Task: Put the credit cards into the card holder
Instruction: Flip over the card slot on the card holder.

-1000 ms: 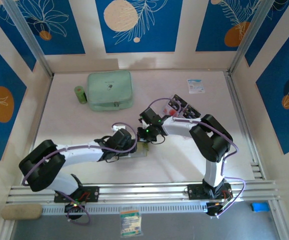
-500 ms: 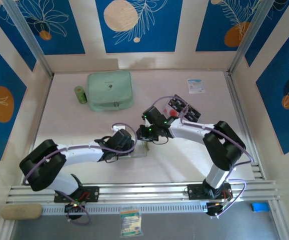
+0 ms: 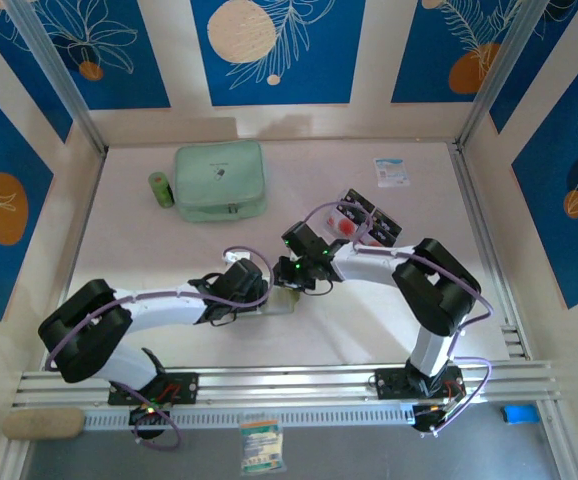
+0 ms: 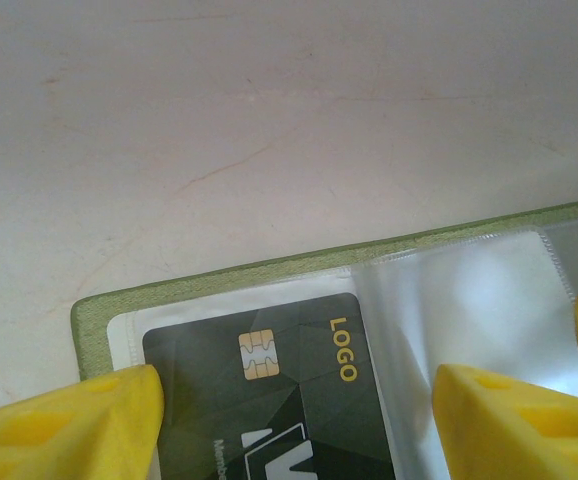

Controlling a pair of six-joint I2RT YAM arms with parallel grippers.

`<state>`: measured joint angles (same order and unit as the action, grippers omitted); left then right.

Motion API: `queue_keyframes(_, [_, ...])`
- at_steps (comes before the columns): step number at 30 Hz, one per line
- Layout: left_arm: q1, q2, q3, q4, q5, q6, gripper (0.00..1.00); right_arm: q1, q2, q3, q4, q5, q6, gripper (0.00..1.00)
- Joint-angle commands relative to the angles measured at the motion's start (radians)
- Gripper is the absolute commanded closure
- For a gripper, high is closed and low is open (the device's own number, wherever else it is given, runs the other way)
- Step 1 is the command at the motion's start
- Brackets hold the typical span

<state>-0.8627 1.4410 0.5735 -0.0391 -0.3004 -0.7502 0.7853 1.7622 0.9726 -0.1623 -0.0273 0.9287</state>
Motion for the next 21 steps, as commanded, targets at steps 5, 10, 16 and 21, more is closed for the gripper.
queue_keyframes(5, [-0.009, 0.009, -0.027, -0.007, 0.039, 0.005, 0.29, -0.015, 0.040, 0.029, 0.040, -0.066, -0.022, 0.73])
queue_keyframes(10, [-0.009, 0.007, -0.030, -0.003, 0.040, 0.004, 0.29, -0.015, 0.051, 0.034, 0.050, -0.100, -0.033, 0.77])
queue_keyframes(16, [-0.009, -0.003, -0.032, 0.002, 0.041, 0.001, 0.28, -0.014, 0.048, 0.031, 0.078, -0.156, -0.036, 0.78])
queue_keyframes(21, [-0.007, -0.066, -0.033, 0.004, 0.046, 0.038, 0.17, -0.009, 0.024, 0.025, 0.086, -0.186, -0.034, 0.73])
